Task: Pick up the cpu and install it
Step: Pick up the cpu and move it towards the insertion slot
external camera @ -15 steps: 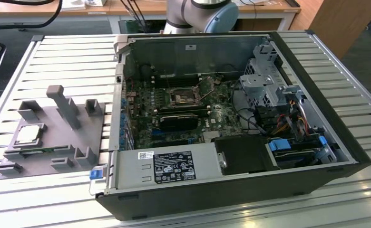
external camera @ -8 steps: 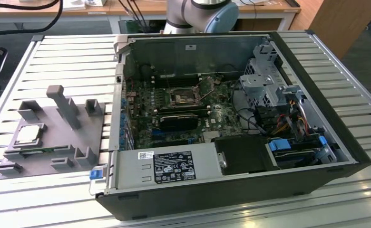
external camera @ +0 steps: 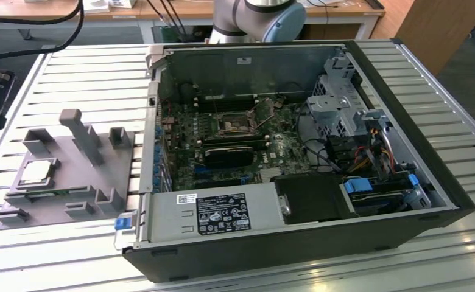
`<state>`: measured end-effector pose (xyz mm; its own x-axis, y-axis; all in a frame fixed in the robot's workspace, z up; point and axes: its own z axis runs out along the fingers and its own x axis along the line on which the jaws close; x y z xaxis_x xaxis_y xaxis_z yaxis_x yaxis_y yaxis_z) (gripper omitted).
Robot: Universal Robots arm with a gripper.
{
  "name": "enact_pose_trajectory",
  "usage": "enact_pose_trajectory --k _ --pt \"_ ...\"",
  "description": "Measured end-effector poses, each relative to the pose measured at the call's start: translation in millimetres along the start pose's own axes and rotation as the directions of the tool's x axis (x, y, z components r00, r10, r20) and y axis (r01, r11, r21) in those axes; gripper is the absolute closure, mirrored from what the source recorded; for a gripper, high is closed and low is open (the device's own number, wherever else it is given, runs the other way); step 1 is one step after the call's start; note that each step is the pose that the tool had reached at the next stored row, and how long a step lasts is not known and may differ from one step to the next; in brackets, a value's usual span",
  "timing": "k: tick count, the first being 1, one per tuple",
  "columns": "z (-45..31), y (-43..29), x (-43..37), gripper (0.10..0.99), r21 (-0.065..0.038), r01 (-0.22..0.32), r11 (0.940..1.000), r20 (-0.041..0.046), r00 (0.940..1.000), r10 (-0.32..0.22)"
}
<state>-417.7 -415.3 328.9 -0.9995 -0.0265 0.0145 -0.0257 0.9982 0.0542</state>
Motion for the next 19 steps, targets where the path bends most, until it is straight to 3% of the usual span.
enact_pose_trajectory --k 3,4,5,6,8,9,11,14,15,19 --pt "3.4 -1.3 -0.5 0.918 -0.007 0.000 1.0000 -0.0020 1.0000 0.000" --pt "4.7 -1.8 -0.7 0.855 -0.008 0.000 1.0000 -0.0031 1.0000 0.000" --pt "6.1 -2.2 -0.7 0.796 -0.008 0.000 1.0000 -0.0040 1.0000 0.000" --pt "7.6 -2.6 -0.9 0.796 -0.009 0.000 1.0000 -0.0051 1.0000 0.000" --pt "10.3 -3.3 -1.0 0.678 -0.009 0.000 1.0000 -0.0058 1.0000 0.000" --pt "11.7 -3.6 -1.0 0.678 -0.009 0.000 1.0000 -0.0058 1.0000 0.000" --pt "15.1 -4.0 -1.0 0.561 -0.009 0.000 1.0000 -0.0059 1.0000 0.000" --pt "20.6 -4.4 -1.0 0.506 -0.009 0.003 1.0000 -0.0061 1.0000 -0.003" --pt "22.4 -4.5 -0.7 0.439 -0.009 0.004 1.0000 -0.0061 1.0000 -0.004" --pt "29.4 -4.8 4.0 0.439 -0.009 0.004 1.0000 -0.0062 1.0000 -0.004"
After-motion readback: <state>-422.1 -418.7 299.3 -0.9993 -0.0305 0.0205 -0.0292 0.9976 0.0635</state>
